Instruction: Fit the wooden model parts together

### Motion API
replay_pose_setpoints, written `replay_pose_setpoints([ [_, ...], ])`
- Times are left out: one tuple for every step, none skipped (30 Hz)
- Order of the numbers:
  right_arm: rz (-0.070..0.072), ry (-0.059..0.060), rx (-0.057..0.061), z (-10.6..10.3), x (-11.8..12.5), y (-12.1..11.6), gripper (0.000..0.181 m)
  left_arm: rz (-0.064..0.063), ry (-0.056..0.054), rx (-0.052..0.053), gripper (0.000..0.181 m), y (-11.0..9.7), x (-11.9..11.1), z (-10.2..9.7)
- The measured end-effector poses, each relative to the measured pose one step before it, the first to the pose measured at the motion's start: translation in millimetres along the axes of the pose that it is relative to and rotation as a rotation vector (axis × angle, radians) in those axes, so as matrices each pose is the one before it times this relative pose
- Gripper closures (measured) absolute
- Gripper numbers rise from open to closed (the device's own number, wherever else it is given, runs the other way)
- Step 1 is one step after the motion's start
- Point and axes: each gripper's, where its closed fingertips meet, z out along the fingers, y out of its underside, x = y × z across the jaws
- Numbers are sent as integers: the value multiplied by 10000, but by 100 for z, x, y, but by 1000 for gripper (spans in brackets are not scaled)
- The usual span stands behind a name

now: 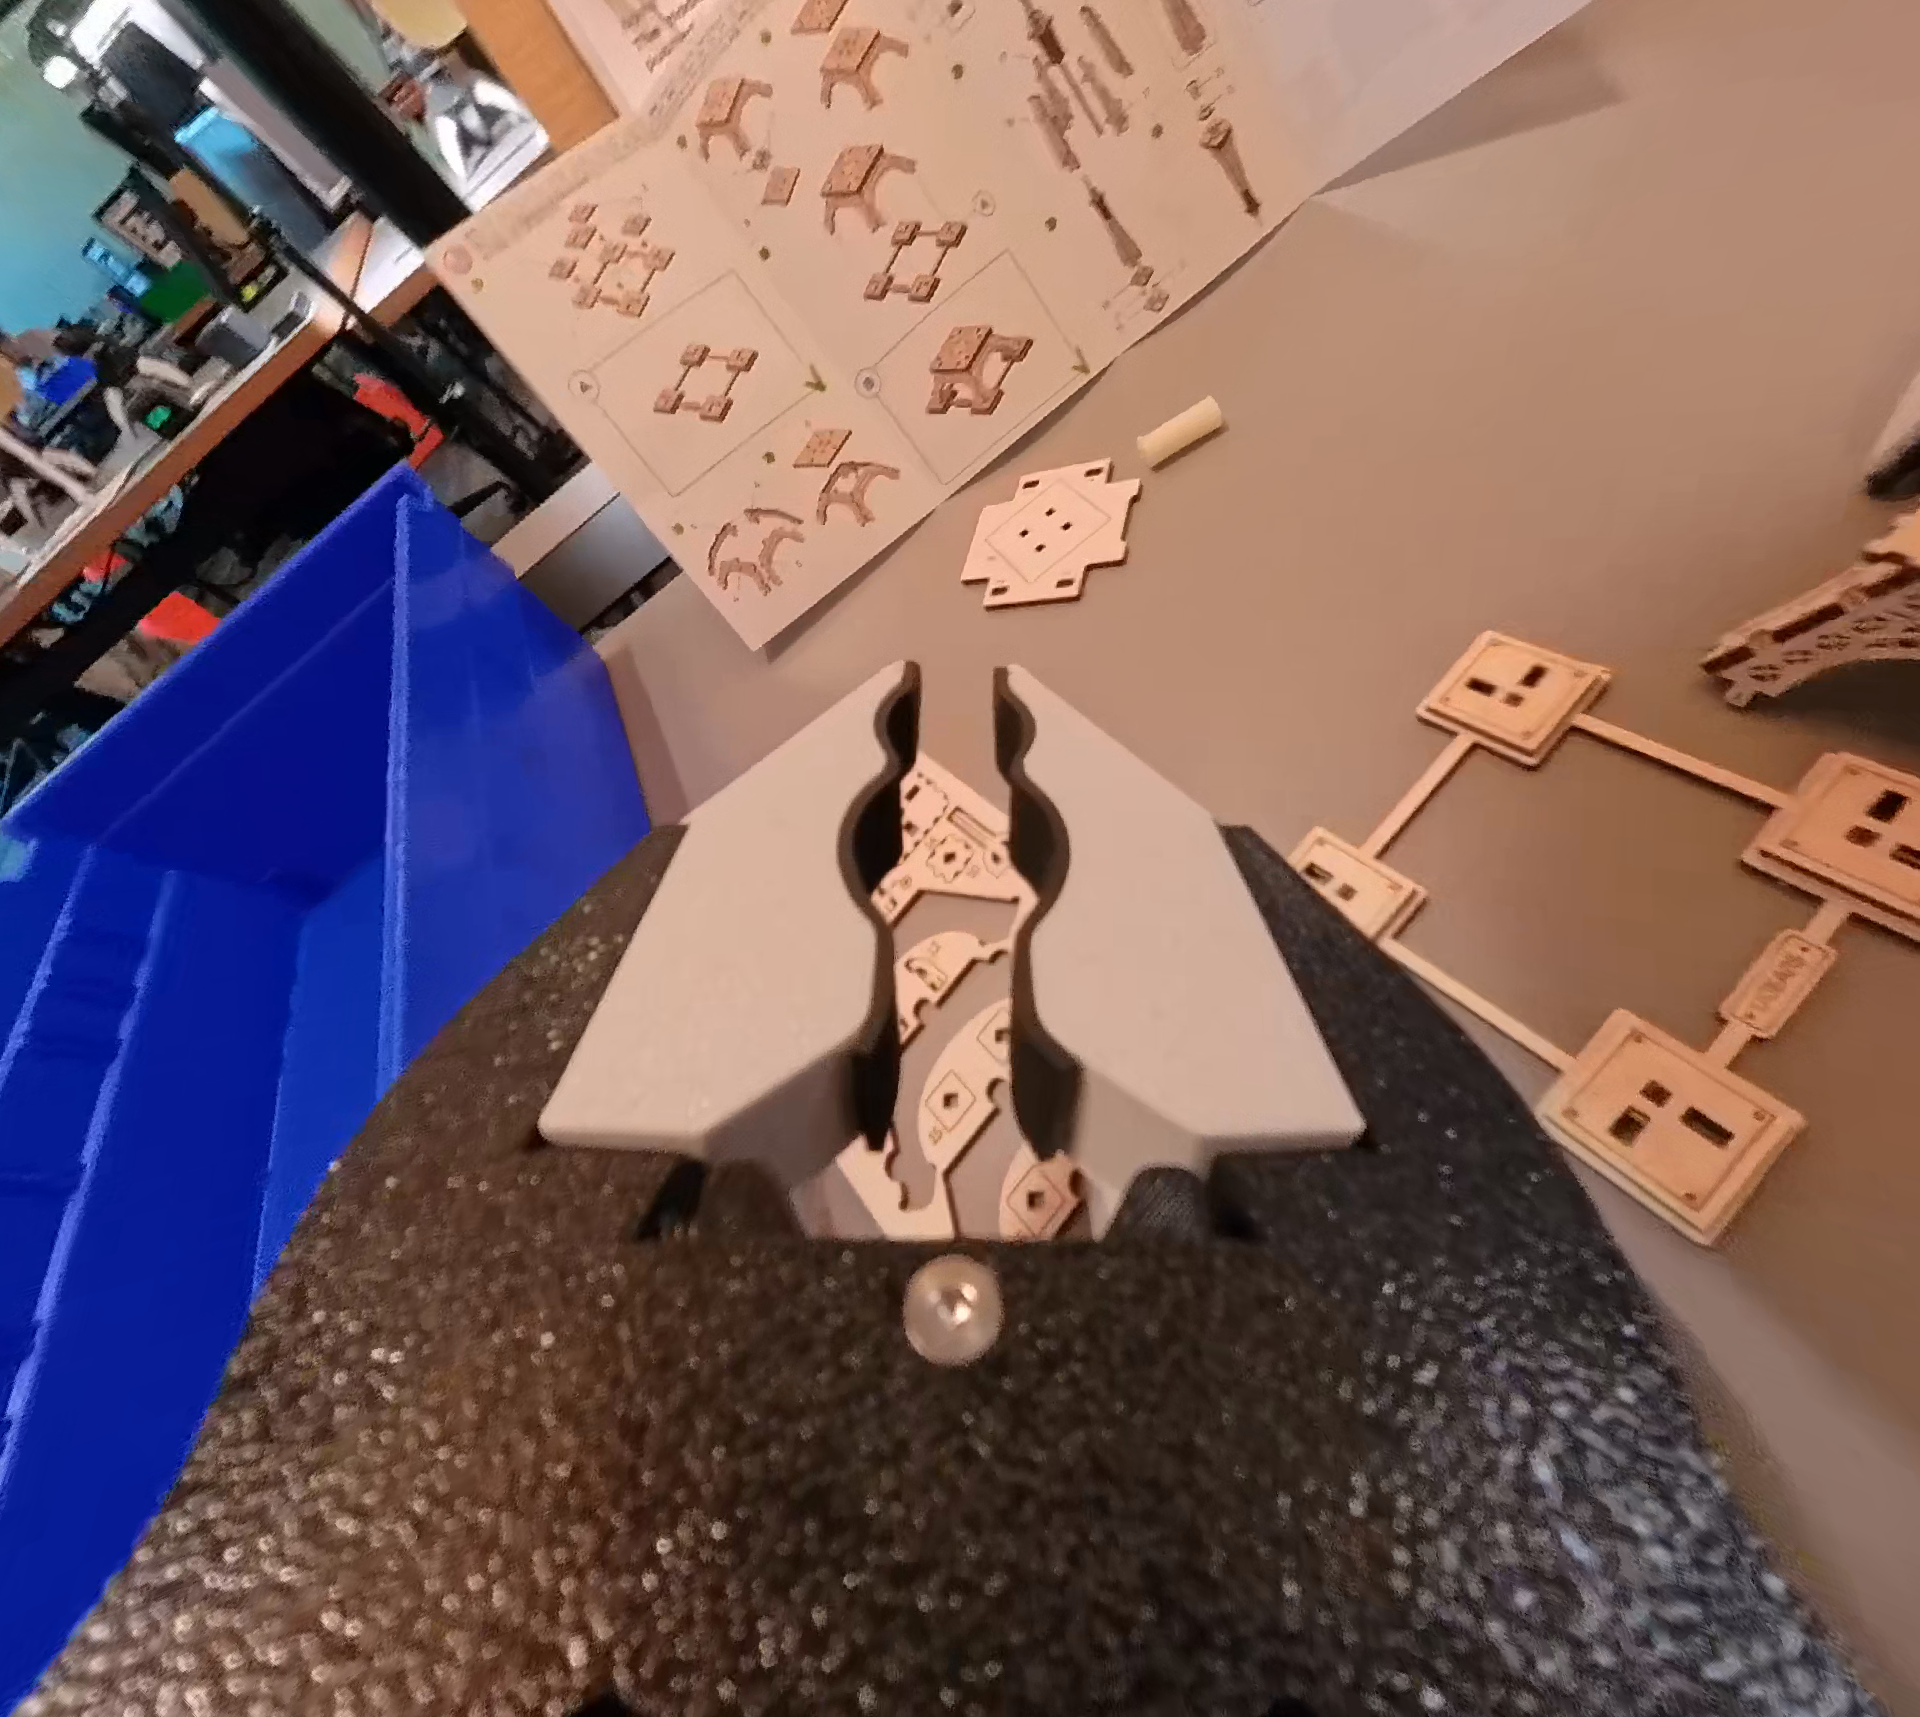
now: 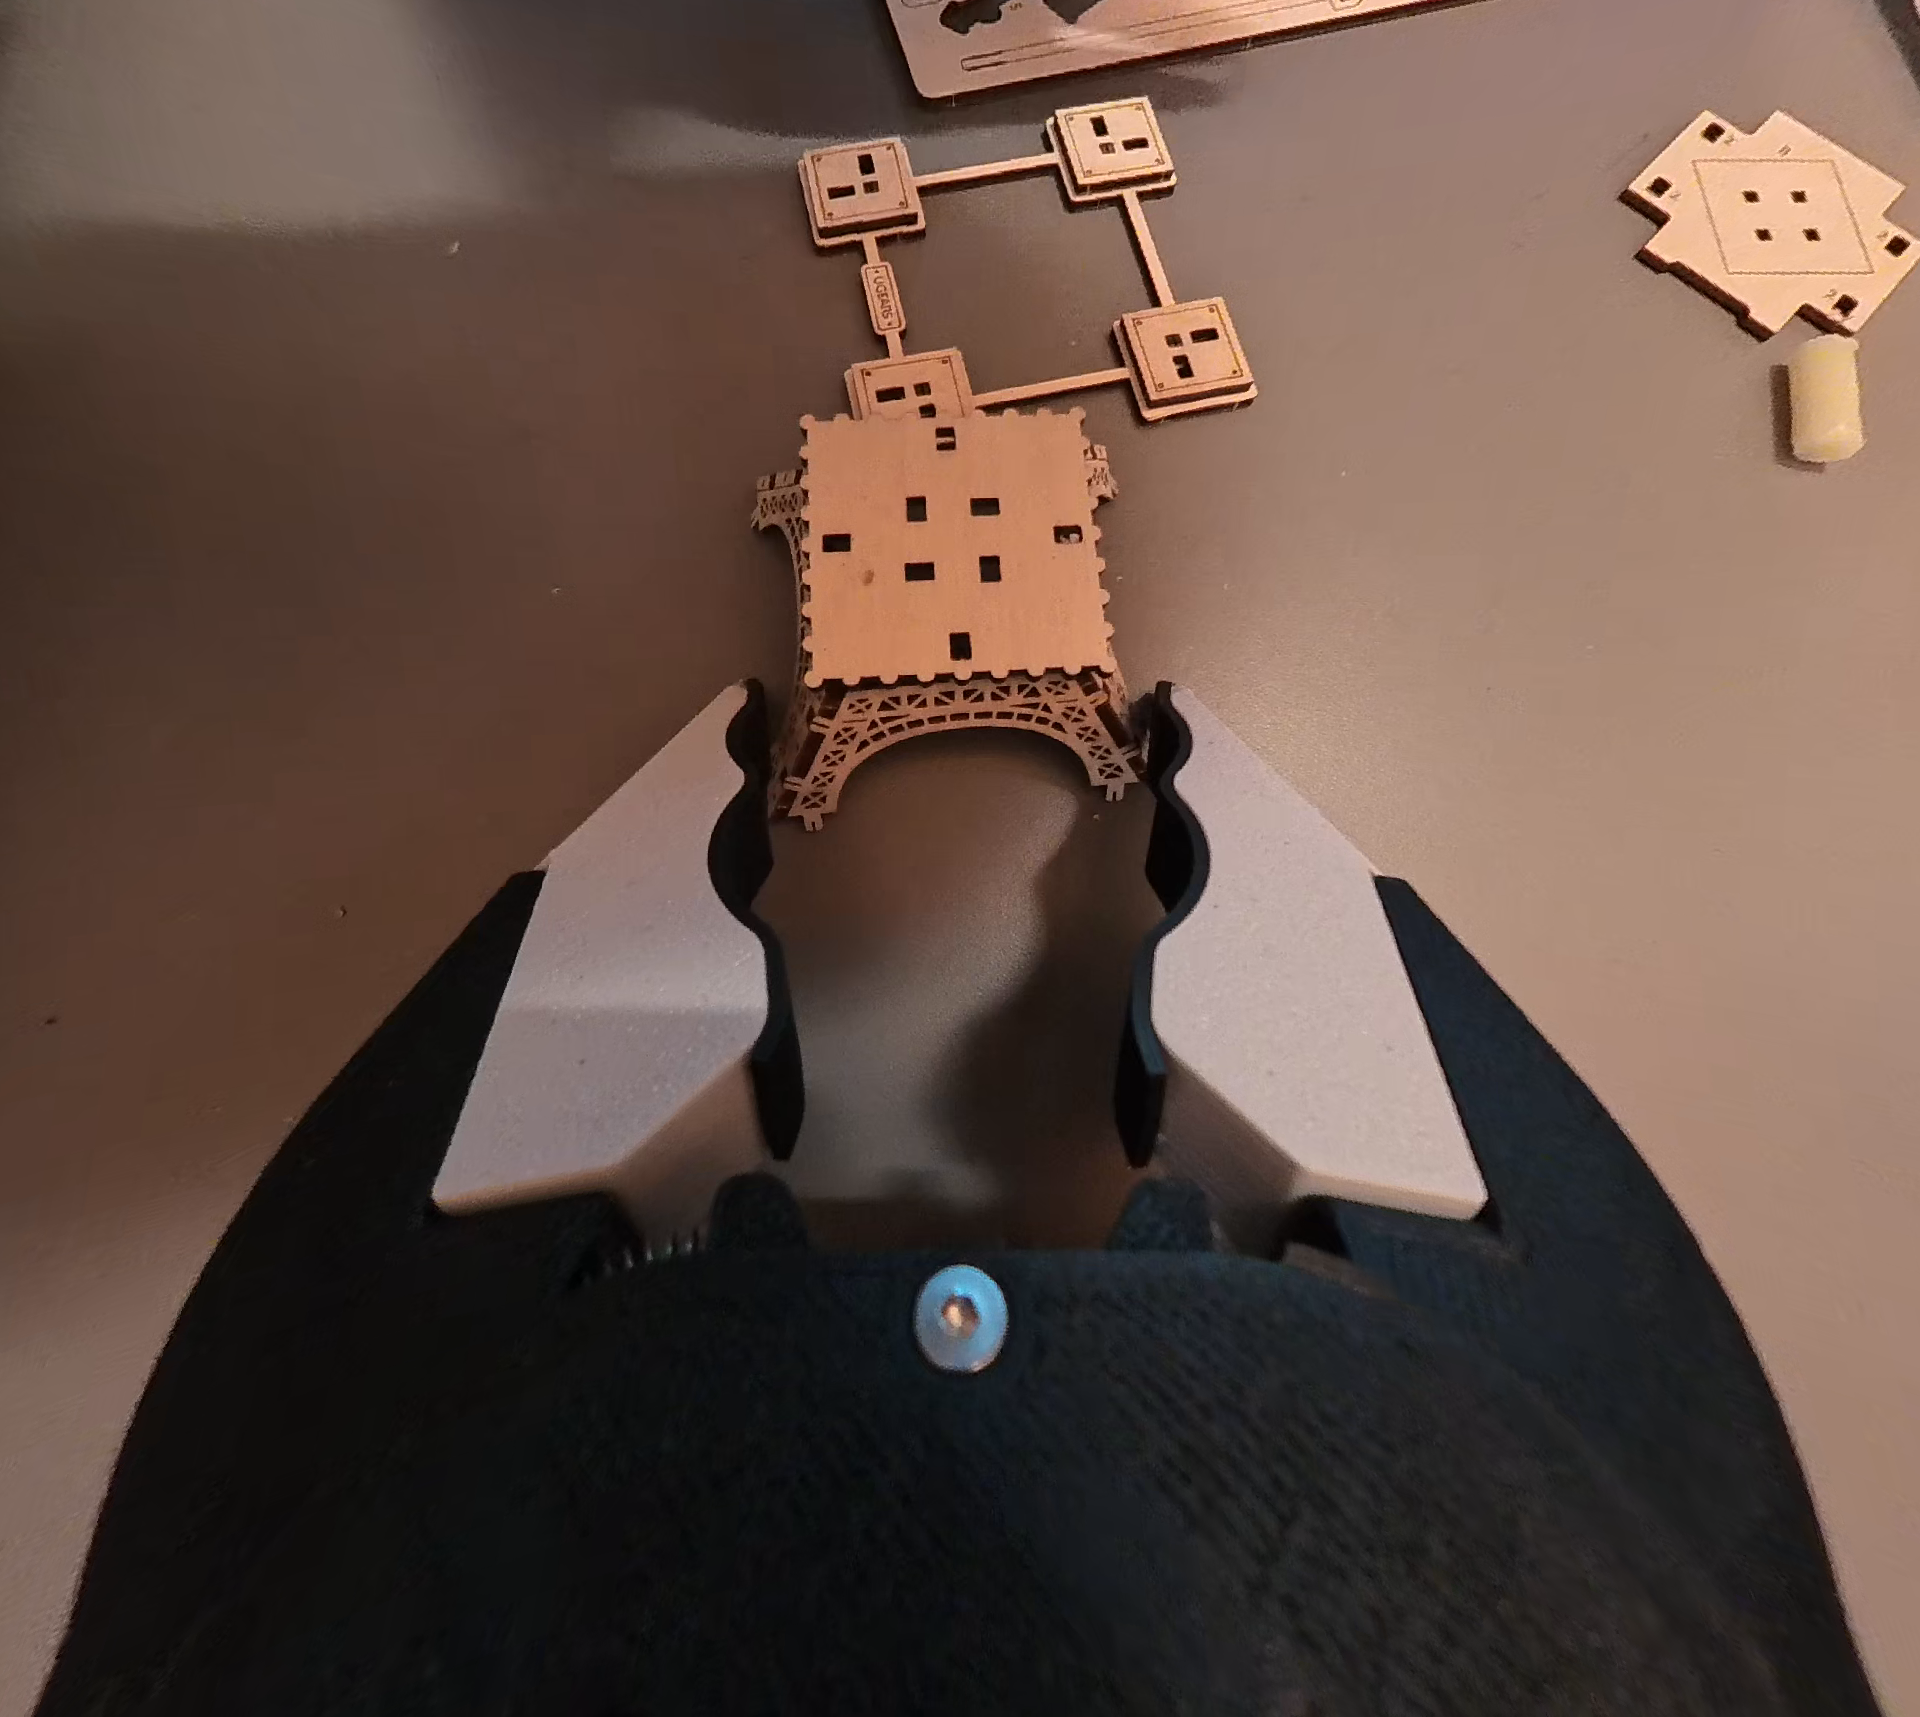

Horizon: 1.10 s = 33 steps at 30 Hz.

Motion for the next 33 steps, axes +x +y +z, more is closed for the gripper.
replay_pose_setpoints([
  [0, 0, 0, 0, -1, 0, 109, 135, 181, 121, 170, -287, 383, -39],
  [0, 0, 0, 7, 1, -7, 109, 119, 212, 141, 170, -328, 463, -34],
  [0, 0, 0, 0, -1, 0, 109, 74, 288, 139, 170, -340, 592, -26],
  [1, 0, 0, 0, -1, 0, 109, 13, 478, 120, 170, -321, 869, 10],
  [-1, 0, 0, 0, 1, 0, 109, -42, 625, 232, 170, -498, 1094, -11],
  [-1, 0, 0, 0, 0, 0, 109, -52, 697, 405, 170, -757, 1240, -53],
  [0, 0, 0, 0, -1, 0, 109, -43, 843, 423, 169, -789, 1502, -28],
  [0, 0, 0, 0, 1, 0, 109, -18, 912, 355, 168, -681, 1630, 46],
  [-1, 0, 0, 7, -9, 7, 109, -6, 771, 318, 164, -612, 1464, 110],
  [0, 0, 0, 0, 0, 0, 109, -29, 657, 261, 161, -511, 1298, 166],
  [1, -1, 0, 0, 8, 0, 109, -43, 572, 178, 157, -370, 1146, 228],
  [3, -2, 0, 0, -5, 0, 110, -21, 421, 111, 153, -256, 899, 268],
  [0, -1, 0, 0, -1, 0, 109, -3, 280, 47, 151, -115, 666, 301],
  [2, -1, 1, 0, 7, 0, 109, -3, 252, -25, 148, 17, 584, 343],
  [2, -2, 0, 0, -5, 0, 109, -3, 263, -84, 145, 104, 570, 356],
  [4, -4, 0, 7, 2, -6, 109, 22, 198, -106, 142, 145, 449, 343],
  [8, -8, 0, -1, 3, 1, 109, 39, 130, -153, 140, 210, 321, 335],
  [8, -7, 0, -1, 5, 1, 109, 19, 88, -198, 138, 265, 215, 328],
  [2, -2, 0, -1, 6, 1, 109, -8, 43, -171, 136, 241, 96, 283],
  [0, 0, 0, 0, 0, 1, 109, 14, 36, -152, 135, 224, 68, 220],
  [-1, 0, 0, 0, 1, 0, 109, 65, 55, -162, 133, 260, 92, 191],
  [-1, 0, 0, 0, 0, 1, 109, 76, 97, -191, 131, 286, 137, 189],
  [0, 0, 0, 0, 0, 0, 109, 36, 33, -127, 128, 172, 22, 184],
  [-3, 2, -1, 0, 5, 1, 109, -60, 6, -56, 126, 80, -42, 190],
  [-10, 5, 0, 1, -6, -1, 109, -163, 41, -61, 125, 69, -43, 175],
  [-2, 2, -1, 0, 4, 1, 109, -154, 6, -11, 125, -47, -83, 137],
  [0, 0, 0, 0, 0, -1, 109, -101, 6, 43, 123, -115, -52, 100],
  [1, 0, 0, 0, -1, 0, 109, -85, 86, 75, 123, -150, 71, 95],
  [0, 0, 0, -7, 9, -7, 109, -110, 123, 152, 123, -223, 126, 88],
  [0, 0, 0, 0, 0, 0, 109, -146, 135, 140, 123, -192, 125, 80],
  [0, 0, 0, 0, 0, 0, 109, -139, 101, 30, 123, -22, 42, 100],
  [0, 0, 0, 0, 0, 0, 109, -108, 57, -68, 123, 92, -50, 93],
  [1, 0, 0, 7, 10, -6, 110, -84, 75, -47, 122, 51, -17, 56],
])
